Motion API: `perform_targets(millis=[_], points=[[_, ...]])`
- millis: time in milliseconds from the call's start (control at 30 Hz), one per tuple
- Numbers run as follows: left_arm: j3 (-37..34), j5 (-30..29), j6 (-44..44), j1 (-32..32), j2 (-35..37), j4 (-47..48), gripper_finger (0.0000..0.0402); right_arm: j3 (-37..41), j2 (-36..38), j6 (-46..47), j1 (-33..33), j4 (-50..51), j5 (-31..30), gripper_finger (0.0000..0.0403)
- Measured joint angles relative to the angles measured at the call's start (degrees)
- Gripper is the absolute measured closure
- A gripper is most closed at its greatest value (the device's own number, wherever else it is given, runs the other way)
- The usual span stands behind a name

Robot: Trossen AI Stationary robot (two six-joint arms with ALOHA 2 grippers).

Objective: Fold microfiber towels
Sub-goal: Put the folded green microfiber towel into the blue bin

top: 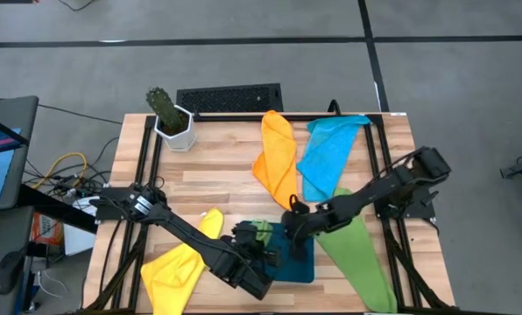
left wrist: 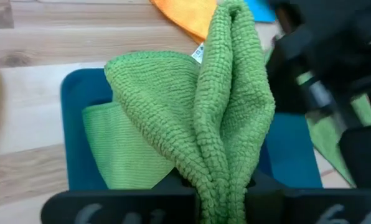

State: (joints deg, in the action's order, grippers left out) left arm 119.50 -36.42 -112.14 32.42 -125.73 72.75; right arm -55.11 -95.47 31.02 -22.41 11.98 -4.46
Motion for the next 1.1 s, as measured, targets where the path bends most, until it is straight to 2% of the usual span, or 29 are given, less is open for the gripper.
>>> perform_targets(millis=[133,267,533,667,800,967,1100], points=[[0.00,-0.02,3.39,-0.45,0.00,-3.89,0.0401,0.00,7.25,-0.18,-1.31,6.96,-1.04,0.0381],[0.00,0.49,10.88,-1.78,-0.01,-9.96,0.0401,-0.02,14.33,2.52,-2.92,13.01,-5.32,0.0376],[-0.03,3.42,18.20,-5.18,-3.32,-18.27,0.0401,-0.08,25.72,7.98,-6.98,19.46,-11.97,0.0385],[-0.04,6.23,23.37,-6.97,-4.83,-26.63,0.0401,-0.01,28.88,9.67,-8.85,21.05,-15.13,0.0379],[0.14,7.14,27.96,-8.72,-5.87,-32.47,0.0401,-0.05,31.17,10.25,-10.17,21.00,-15.41,0.0376],[-0.04,12.67,27.83,-10.41,-8.67,-36.23,0.0401,-0.09,32.95,11.04,-11.86,20.72,-16.49,0.0383],[-0.02,15.01,30.90,-10.87,-8.97,-46.07,0.0401,-0.09,33.62,11.06,-12.78,21.05,-17.92,0.0384]])
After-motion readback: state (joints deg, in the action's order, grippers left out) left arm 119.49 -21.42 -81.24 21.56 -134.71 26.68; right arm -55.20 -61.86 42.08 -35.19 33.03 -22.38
